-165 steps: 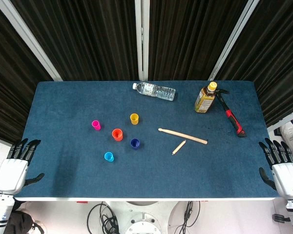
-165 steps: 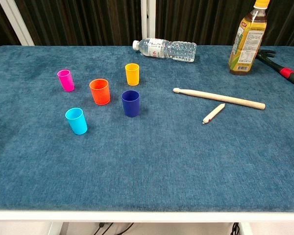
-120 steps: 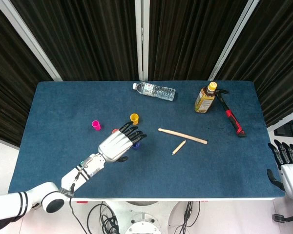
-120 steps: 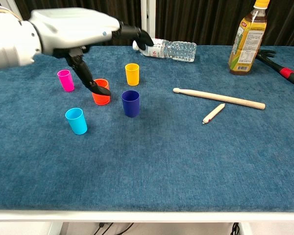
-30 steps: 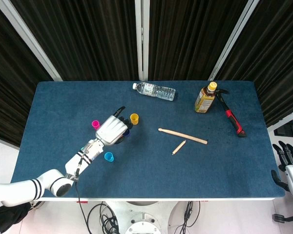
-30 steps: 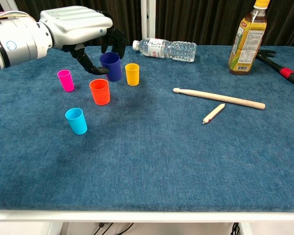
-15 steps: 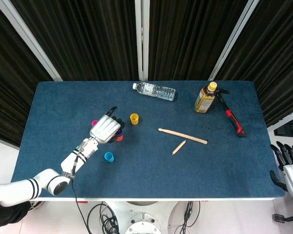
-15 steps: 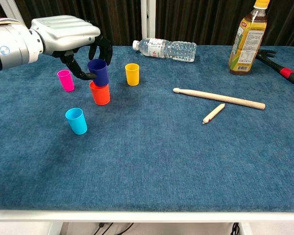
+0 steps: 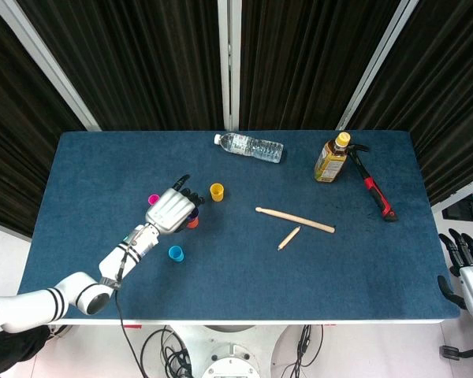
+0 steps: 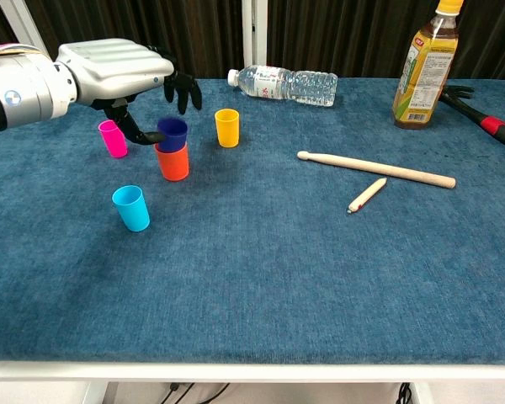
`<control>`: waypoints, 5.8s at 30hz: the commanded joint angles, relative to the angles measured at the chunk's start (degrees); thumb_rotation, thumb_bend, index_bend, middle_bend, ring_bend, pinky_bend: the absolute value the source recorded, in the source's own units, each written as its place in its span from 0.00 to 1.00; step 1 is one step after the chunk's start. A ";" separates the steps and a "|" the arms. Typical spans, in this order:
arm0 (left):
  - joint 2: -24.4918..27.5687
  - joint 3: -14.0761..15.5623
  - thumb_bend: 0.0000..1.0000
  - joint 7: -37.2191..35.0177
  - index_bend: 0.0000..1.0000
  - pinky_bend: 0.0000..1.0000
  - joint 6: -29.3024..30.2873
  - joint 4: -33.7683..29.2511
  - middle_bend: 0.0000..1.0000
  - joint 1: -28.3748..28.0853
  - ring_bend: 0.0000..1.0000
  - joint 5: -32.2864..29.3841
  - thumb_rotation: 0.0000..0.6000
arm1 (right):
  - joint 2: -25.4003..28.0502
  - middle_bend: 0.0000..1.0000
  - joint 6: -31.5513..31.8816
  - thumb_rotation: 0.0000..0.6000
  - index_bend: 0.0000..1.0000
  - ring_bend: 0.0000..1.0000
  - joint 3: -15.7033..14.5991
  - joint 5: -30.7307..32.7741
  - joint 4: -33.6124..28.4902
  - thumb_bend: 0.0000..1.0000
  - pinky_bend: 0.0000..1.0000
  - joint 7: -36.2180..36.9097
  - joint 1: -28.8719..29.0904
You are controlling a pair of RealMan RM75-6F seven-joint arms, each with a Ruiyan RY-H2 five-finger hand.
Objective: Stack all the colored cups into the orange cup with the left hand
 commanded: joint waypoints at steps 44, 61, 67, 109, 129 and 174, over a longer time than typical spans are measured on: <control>-20.28 -5.17 0.27 -8.85 0.20 0.05 -14.30 34.96 0.24 -14.22 0.22 -4.04 1.00 | 0.15 0.00 -1.75 1.00 0.00 0.00 -0.76 -0.56 0.06 0.36 0.00 -0.08 0.85; -22.78 -5.12 0.28 -12.62 0.32 0.07 -14.38 39.56 0.34 -15.48 0.32 -2.37 1.00 | -0.14 0.00 -2.84 1.00 0.00 0.00 -0.84 0.05 1.10 0.36 0.00 0.65 1.19; -23.52 -4.94 0.31 -13.41 0.38 0.09 -14.42 40.93 0.41 -15.93 0.36 -1.70 1.00 | -0.24 0.00 -3.43 1.00 0.00 0.00 -0.81 0.48 1.70 0.36 0.00 1.16 1.33; 3.96 -0.64 0.35 21.08 0.45 0.16 3.29 -12.57 0.47 -5.82 0.44 -17.91 1.00 | 0.00 0.00 1.05 1.00 0.00 0.00 -0.99 -1.50 1.45 0.36 0.00 2.37 -0.26; 1.05 1.88 0.35 19.13 0.45 0.18 3.15 -8.38 0.47 -4.51 0.44 -16.80 1.00 | 0.23 0.00 0.87 1.00 0.00 0.00 -0.69 -0.93 1.21 0.36 0.00 1.98 -0.34; 14.02 12.10 0.22 16.10 0.28 0.18 16.84 -30.89 0.32 12.70 0.27 -3.66 1.00 | 0.66 0.00 1.90 1.00 0.00 0.00 0.03 -0.69 -0.03 0.35 0.00 0.67 -0.60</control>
